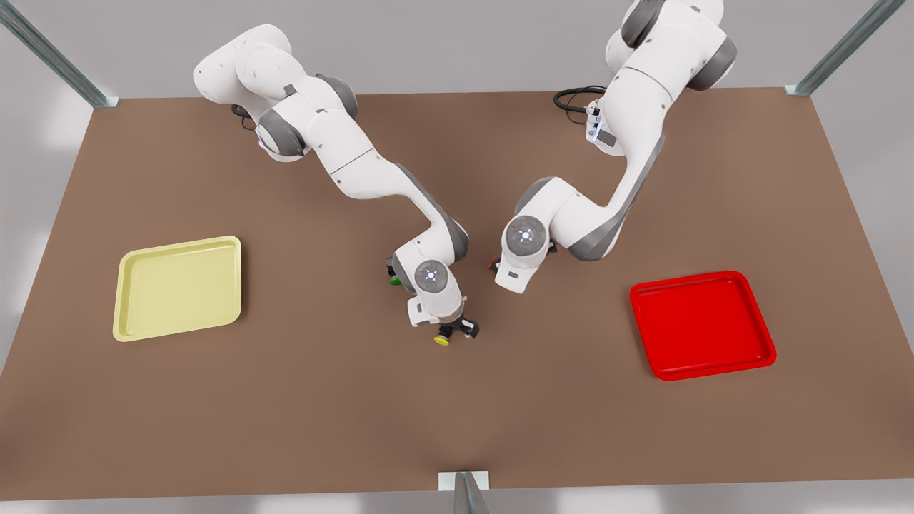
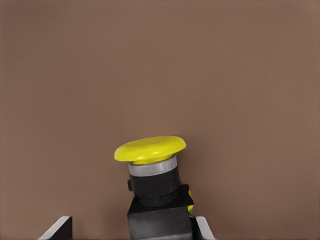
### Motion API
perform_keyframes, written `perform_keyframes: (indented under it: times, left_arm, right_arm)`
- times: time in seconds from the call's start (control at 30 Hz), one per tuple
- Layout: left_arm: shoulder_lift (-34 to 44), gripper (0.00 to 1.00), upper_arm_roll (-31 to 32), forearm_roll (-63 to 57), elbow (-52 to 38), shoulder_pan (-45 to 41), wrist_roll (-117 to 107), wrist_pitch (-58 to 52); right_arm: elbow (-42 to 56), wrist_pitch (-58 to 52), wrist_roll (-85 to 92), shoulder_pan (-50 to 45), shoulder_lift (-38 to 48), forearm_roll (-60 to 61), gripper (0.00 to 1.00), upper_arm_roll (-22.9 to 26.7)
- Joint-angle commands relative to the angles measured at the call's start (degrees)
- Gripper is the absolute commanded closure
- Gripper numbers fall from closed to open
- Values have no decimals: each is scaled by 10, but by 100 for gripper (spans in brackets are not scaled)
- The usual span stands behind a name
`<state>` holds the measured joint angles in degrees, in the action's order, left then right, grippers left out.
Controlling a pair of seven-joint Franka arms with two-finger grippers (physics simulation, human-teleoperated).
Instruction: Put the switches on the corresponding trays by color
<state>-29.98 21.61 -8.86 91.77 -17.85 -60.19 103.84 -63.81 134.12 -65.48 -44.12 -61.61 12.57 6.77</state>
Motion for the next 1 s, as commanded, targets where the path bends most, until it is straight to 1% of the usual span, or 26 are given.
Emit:
perform_keyframes:
  times: [0.0, 0.1, 0.17, 0.2, 0.27, 0.37, 0.43, 0.5, 0.57, 0.63, 0.77, 0.87, 0.97]
  left_arm:
    - [-1, 0, 0, 0, 7, 0, -1, 10]
    - [-9, 0, 0, 0, 55, 1, -5, 79]
    - [-19, 0, 0, 0, 57, 3, -5, 83]
    - [-23, 0, -1, 0, 59, 5, -7, 90]
    - [-29, 0, 0, 0, 75, 0, -52, 123]
    - [-62, 1, 0, 10, 77, -10, -206, 182]
    - [-68, 1, 0, 10, 77, -9, -210, 188]
    - [-68, 1, 0, 24, 77, -5, -237, 196]
    - [-68, 1, -2, 53, 82, -3, -274, 194]
    - [-61, 1, -2, 64, 108, 1, -278, 210]
    - [-56, 1, -2, 90, 183, -2, -278, 306]
    - [-34, 1, -1, 101, 211, 5, -278, 315]
    - [-31, 1, -1, 100, 215, 5, -278, 316]
  right_arm:
    - [0, 0, -1, 0, 1, 0, 27, 0]
    - [-1, -1, 0, -1, 3, -3, 29, -1]
    - [-1, -2, 0, -1, 4, -3, 29, -1]
    - [-1, -1, 0, 0, 4, -3, 31, -1]
    - [-2, -1, 2, 0, 3, -3, 34, -1]
    - [-2, -1, 3, 0, 3, -3, 35, -1]
    - [-3, -1, 3, 0, 3, -3, 41, -1]
    - [-3, -1, 3, 1, 2, -3, 44, -1]
    - [-3, -1, 3, 1, 2, -3, 49, -1]
    - [-3, -1, 2, 1, 3, -3, 49, -1]
    - [-2, -1, 2, 1, 3, -3, 50, -1]
    - [-2, -1, 2, 2, 3, -4, 51, -1]
    - [-1, -1, 1, 2, 8, -4, 51, 0]
